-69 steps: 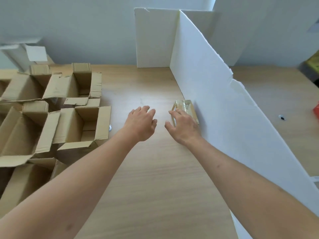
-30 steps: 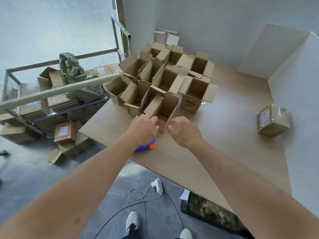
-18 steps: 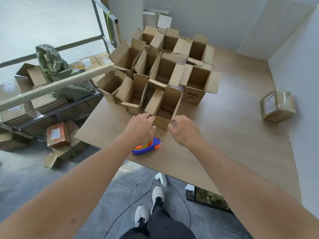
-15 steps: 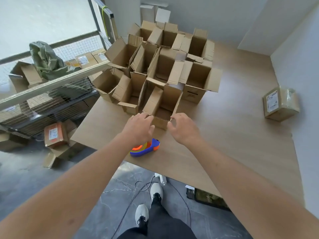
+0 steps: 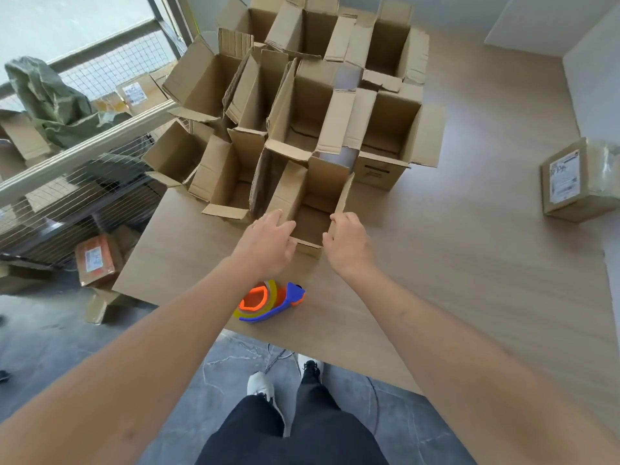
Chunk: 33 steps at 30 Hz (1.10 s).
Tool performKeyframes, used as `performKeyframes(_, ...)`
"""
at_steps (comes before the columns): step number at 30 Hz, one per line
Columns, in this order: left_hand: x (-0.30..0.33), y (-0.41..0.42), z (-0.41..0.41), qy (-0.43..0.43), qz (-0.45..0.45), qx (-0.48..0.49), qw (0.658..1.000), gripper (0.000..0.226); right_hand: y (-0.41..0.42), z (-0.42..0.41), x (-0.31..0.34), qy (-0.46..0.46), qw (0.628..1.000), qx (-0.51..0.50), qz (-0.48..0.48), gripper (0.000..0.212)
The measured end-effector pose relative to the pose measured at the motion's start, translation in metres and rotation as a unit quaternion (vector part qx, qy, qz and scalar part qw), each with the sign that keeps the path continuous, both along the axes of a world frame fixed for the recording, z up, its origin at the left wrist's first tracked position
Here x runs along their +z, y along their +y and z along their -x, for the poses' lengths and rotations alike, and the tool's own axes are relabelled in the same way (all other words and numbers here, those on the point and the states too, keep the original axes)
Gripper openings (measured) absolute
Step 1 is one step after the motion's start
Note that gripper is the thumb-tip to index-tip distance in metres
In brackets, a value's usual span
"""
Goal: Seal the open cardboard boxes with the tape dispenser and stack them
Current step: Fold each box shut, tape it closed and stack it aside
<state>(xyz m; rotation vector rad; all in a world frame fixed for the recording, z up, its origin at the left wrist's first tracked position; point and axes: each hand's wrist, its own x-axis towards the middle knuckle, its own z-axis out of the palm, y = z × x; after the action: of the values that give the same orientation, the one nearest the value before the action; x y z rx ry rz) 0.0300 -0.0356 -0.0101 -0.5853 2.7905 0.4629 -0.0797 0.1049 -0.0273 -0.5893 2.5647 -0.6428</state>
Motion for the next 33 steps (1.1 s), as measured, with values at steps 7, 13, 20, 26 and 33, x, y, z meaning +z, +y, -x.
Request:
performKeyframes(7, -0.003, 0.002, 0.012, -0.016, -0.015, -0.050, 0.999, 0.055, 0.016, -0.002, 0.003, -0.005, 0.998, -0.064, -0.007, 0.052)
performKeyframes(13, -0.001, 0.013, 0.024, -0.015, 0.005, -0.155, 0.988, 0.054, 0.055, -0.019, 0.012, 0.002, 0.991, -0.125, -0.049, 0.069)
performKeyframes(20, 0.008, 0.034, 0.035, 0.013, 0.008, -0.195, 0.981, 0.067, 0.112, -0.028, 0.013, 0.035, 0.980, -0.173, -0.089, 0.065)
performKeyframes(26, 0.003, 0.063, 0.039, 0.001, -0.075, -0.191, 0.979, 0.078, 0.142, -0.010, 0.005, 0.043, 0.983, -0.164, -0.073, 0.067)
performKeyframes(33, -0.014, 0.088, 0.024, -0.028, -0.009, -0.156, 0.987, 0.044, 0.156, -0.006, 0.004, 0.023, 0.990, -0.072, -0.122, 0.088)
